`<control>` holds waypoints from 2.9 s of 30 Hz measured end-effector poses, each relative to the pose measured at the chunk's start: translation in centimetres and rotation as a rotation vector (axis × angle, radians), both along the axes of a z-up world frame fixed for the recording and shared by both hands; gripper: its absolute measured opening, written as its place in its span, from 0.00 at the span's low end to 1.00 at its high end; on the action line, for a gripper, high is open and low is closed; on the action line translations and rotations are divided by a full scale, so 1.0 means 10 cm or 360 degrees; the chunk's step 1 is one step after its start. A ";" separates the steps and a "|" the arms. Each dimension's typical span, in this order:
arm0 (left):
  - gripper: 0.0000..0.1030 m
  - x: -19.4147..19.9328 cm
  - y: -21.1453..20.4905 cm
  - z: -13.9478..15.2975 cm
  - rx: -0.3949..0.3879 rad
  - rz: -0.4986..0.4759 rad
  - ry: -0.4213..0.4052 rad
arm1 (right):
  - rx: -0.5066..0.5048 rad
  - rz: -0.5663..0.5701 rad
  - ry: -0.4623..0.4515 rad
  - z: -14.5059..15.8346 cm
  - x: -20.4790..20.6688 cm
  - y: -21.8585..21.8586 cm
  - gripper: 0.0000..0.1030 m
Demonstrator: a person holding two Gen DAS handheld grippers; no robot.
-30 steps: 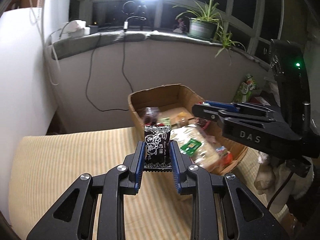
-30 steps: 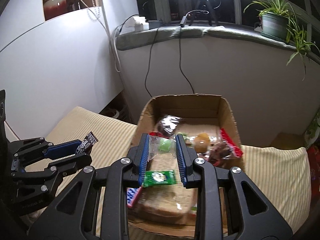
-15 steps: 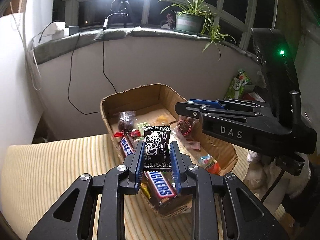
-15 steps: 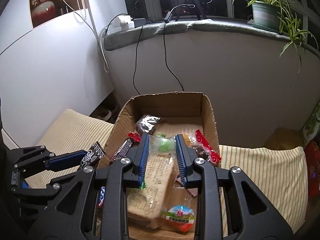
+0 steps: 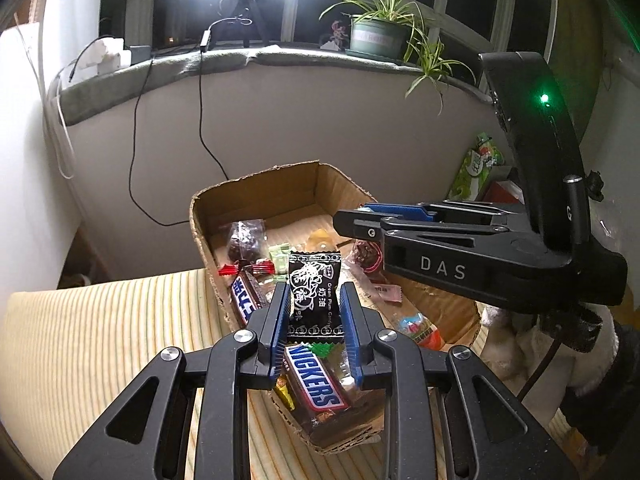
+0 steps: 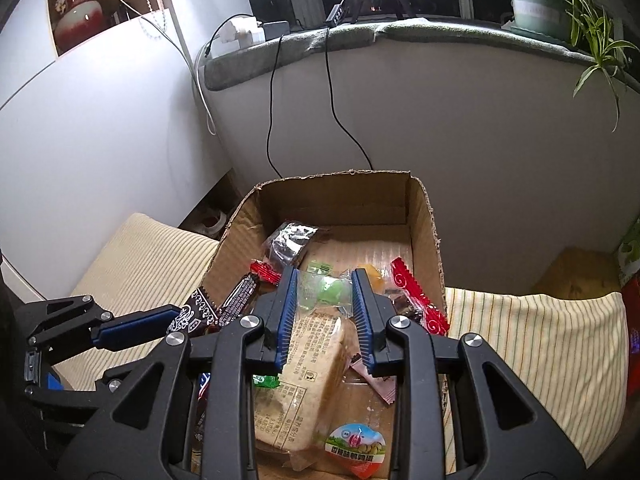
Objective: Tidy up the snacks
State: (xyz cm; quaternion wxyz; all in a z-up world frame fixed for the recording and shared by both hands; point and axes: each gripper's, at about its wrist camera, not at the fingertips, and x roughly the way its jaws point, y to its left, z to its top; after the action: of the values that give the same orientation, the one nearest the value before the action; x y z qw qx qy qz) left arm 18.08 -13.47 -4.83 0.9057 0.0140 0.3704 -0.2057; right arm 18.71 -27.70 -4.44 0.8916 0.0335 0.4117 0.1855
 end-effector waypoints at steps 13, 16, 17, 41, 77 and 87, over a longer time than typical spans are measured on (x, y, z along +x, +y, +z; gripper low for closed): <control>0.23 -0.02 -0.02 0.02 0.0004 0.0000 -0.0010 | -0.0023 -0.0011 -0.0026 0.04 -0.03 -0.01 0.56; 0.31 -0.04 -0.01 0.02 0.0005 0.0002 -0.0015 | -0.0023 -0.0029 -0.0034 0.05 -0.04 -0.03 0.67; 0.34 -0.05 -0.01 0.02 0.0006 0.0003 -0.0017 | -0.0021 -0.0037 -0.0040 0.06 -0.05 -0.04 0.70; 0.78 -0.31 0.15 0.09 -0.0015 0.0079 -0.0040 | -0.0091 -0.0121 -0.0118 0.25 -0.39 -0.11 0.95; 0.78 -1.12 0.64 0.34 -0.0068 0.0243 -0.0153 | -0.0177 -0.0213 -0.0349 0.73 -1.49 0.17 1.00; 0.78 -1.18 0.61 0.37 -0.0065 0.0228 -0.0176 | -0.0192 -0.0214 -0.0373 0.78 -1.57 0.20 1.00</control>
State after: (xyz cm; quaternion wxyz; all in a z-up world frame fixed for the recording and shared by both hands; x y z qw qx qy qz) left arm 6.29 -7.38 -1.11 0.9373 -0.0199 0.3155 -0.1467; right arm 3.00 -25.71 3.32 0.9444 -0.0144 0.3120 0.1028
